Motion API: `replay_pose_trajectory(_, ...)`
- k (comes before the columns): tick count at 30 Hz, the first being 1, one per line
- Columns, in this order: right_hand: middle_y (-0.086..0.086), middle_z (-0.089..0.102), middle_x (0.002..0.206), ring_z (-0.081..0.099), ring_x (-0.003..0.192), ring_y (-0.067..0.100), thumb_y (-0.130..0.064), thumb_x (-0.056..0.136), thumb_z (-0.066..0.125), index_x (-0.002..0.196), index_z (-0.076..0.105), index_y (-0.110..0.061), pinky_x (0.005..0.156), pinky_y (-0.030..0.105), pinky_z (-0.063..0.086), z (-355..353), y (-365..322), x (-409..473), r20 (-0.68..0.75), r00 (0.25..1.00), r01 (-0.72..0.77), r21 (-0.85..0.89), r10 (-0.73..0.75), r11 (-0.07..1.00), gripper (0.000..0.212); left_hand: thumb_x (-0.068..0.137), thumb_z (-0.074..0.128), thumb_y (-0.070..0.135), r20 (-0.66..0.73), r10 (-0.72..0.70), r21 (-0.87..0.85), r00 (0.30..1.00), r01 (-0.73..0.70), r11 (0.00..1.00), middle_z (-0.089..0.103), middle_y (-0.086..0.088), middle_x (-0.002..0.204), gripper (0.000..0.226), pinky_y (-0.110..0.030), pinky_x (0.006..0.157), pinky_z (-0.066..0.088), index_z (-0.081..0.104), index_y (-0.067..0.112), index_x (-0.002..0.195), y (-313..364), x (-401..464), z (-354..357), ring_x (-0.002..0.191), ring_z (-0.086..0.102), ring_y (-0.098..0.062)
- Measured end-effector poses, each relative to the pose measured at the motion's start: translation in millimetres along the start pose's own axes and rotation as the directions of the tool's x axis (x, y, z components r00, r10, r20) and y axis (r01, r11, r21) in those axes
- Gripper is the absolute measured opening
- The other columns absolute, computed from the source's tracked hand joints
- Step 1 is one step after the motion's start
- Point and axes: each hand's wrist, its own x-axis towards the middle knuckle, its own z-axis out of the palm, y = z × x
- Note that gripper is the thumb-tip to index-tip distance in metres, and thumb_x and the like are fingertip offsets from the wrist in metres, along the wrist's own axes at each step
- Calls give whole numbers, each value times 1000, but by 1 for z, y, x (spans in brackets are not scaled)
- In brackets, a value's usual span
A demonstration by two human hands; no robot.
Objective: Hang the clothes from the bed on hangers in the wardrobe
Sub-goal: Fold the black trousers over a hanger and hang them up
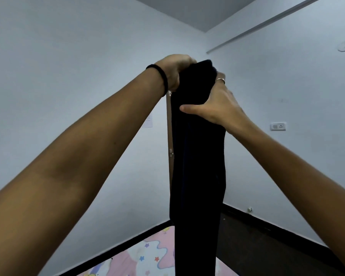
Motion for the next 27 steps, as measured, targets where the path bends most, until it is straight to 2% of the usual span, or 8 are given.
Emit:
replay_pose_trajectory(3, 7, 64, 114, 62, 104, 25, -33, 73, 76, 123, 49, -10, 91, 44, 52, -1, 15, 19, -163, 981, -68, 218, 105, 974, 61, 99, 51, 28, -10, 23, 91, 1000, -22, 996, 62, -4, 71, 22, -31, 63, 57, 53, 12, 85, 9, -6, 6, 62, 63, -16)
replay_pose_trajectory(8, 9, 70, 104, 71, 90, 20, -14, 92, 62, 117, 59, -5, 75, 31, 59, -9, 29, 30, 42, 971, -187, 746, 234, 640, 27, 86, 57, 60, 95, 278, 415, 956, -292, 862, 61, -2, 98, 53, -31, 72, 57, 52, 13, 111, -26, 8, -21, 76, 65, -22)
replay_pose_trajectory(11, 11, 71, 106, 71, 93, 22, -16, 95, 59, 116, 61, -5, 74, 30, 59, -11, 31, 32, 77, 968, -197, 817, 237, 542, 24, 79, 66, 58, 3, 649, 654, 761, -492, 574, 68, 2, 97, 53, -30, 83, 51, 58, 19, 114, -64, 22, -33, 90, 65, -20)
replay_pose_trajectory(13, 11, 71, 107, 71, 93, 21, -17, 95, 59, 118, 60, -4, 73, 29, 58, -13, 34, 33, 90, 967, -208, 820, 239, 533, 26, 75, 67, 59, -126, 759, 660, 639, -517, 545, 71, 0, 91, 55, -34, 84, 52, 64, 22, 115, -79, 22, -36, 86, 67, -18)
replay_pose_trajectory(19, 10, 71, 108, 71, 92, 21, -21, 94, 60, 118, 61, -4, 72, 30, 58, -10, 47, 38, 136, 958, -262, 778, 254, 572, 30, 72, 75, 53, -155, 824, 788, 545, -435, 436, 66, 6, 74, 36, -28, 61, 40, 56, 22, 73, -63, 6, -44, 74, 62, -18)
replay_pose_trajectory(23, 11, 71, 109, 70, 97, 23, -23, 93, 61, 121, 60, -4, 76, 32, 58, -5, 50, 40, 144, 961, -251, 807, 235, 534, 33, 70, 77, 55, -174, 735, 661, 656, -475, 580, 57, 1, 90, 62, -24, 61, 40, 38, 21, 103, -64, 4, -47, 79, 56, -13)
replay_pose_trajectory(25, 11, 71, 111, 69, 99, 24, -24, 93, 62, 122, 60, -3, 81, 35, 58, -3, 47, 40, 141, 966, -237, 822, 218, 518, 36, 64, 77, 60, -175, 494, 352, 852, -415, 839, 53, -6, 118, 90, -23, 73, 43, 26, 22, 127, -75, 3, -46, 103, 56, -16)
replay_pose_trajectory(27, 12, 70, 112, 69, 101, 25, -25, 92, 62, 122, 60, -2, 84, 36, 57, -2, 45, 41, 136, 969, -222, 844, 205, 488, 38, 52, 72, 74, -61, 145, 91, 988, -139, 986, 50, -11, 132, 110, -40, 81, 51, 24, 26, 139, -89, 1, -44, 110, 58, -25)
